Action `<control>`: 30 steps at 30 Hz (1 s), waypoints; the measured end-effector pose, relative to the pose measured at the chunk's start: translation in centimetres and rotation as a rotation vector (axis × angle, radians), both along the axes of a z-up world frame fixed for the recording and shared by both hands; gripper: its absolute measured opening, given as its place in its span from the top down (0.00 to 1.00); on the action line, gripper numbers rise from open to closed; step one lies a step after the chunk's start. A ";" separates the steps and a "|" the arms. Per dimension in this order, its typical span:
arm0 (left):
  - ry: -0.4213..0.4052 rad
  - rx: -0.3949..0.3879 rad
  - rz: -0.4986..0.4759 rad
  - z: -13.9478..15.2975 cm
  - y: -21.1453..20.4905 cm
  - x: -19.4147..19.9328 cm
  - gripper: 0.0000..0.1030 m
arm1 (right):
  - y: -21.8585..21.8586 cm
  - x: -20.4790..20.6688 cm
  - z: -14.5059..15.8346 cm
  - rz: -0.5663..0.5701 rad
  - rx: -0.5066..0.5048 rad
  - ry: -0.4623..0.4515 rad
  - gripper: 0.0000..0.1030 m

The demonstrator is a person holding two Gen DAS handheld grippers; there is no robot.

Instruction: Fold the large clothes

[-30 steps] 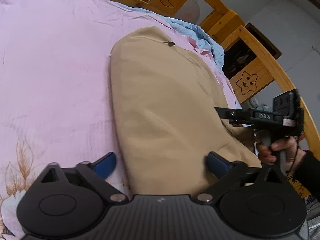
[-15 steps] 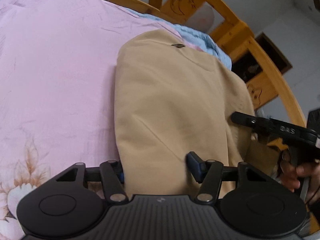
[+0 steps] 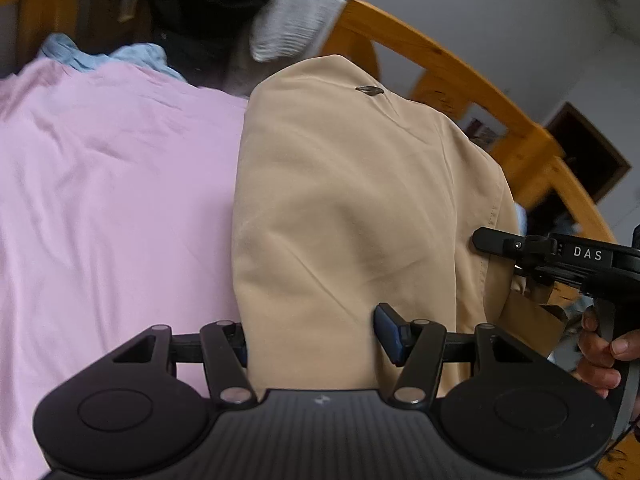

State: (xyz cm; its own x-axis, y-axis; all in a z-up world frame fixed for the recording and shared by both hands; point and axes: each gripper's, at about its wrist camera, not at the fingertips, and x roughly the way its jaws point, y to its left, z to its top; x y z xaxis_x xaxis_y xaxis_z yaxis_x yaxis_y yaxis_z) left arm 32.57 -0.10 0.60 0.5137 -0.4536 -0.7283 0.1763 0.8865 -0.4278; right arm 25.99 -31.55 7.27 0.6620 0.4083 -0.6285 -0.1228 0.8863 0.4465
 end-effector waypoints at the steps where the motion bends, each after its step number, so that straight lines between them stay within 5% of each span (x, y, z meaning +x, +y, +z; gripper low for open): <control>1: 0.002 0.010 0.009 -0.4 0.2 0.7 0.40 | 0.7 1.3 -0.7 0.000 0.006 0.003 0.93; 10: 0.060 0.011 0.044 -6.2 2.3 4.6 0.35 | 3.8 7.8 -7.7 0.004 -0.063 0.033 0.92; 21: 0.025 0.021 0.033 -6.5 2.1 4.7 0.27 | 3.3 8.5 -9.1 0.049 -0.093 -0.022 0.89; 30: -0.028 0.091 0.105 -5.4 2.7 3.4 0.07 | 3.4 7.3 -9.1 0.008 -0.145 -0.043 0.63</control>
